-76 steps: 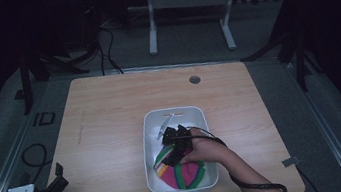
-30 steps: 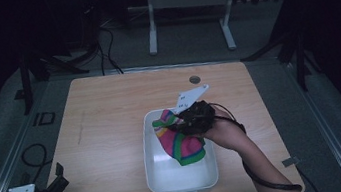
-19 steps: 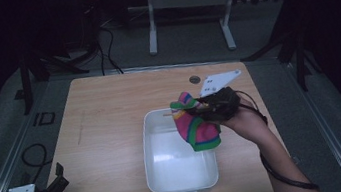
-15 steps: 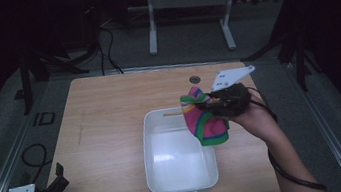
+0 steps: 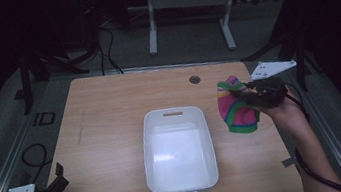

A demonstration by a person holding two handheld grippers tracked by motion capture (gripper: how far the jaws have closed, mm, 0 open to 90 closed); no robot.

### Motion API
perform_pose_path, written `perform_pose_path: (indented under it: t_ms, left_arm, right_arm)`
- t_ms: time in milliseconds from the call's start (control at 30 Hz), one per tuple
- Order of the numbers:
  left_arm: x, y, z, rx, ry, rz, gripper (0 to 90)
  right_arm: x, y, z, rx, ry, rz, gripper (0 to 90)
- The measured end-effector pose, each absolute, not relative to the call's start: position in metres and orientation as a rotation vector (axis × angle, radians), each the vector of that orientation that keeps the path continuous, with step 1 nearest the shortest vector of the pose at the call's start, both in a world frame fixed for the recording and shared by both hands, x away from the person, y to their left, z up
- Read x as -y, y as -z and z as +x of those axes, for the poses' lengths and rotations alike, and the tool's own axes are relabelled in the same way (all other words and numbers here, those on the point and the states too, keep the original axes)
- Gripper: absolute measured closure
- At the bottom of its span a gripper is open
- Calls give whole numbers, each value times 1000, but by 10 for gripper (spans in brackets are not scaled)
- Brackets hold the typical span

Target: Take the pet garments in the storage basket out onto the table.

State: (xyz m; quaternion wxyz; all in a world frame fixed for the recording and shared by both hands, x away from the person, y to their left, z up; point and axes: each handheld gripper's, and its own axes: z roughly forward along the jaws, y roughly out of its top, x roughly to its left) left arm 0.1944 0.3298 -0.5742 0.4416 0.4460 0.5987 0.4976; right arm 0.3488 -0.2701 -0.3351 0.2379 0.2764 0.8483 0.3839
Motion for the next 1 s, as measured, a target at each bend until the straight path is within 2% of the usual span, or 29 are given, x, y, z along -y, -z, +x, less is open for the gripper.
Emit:
perform_pose_path:
  t_ms: [333, 1000]
  left_arm:
    - [-330, 574, 194, -1486, -1237, 1107, 18]
    - [-330, 574, 194, -1485, -1234, 1107, 19]
  right_arm:
    - [287, 348, 358, -2280, -1039, 823, 723]
    - [272, 461, 414, -2269, -961, 1006, 720]
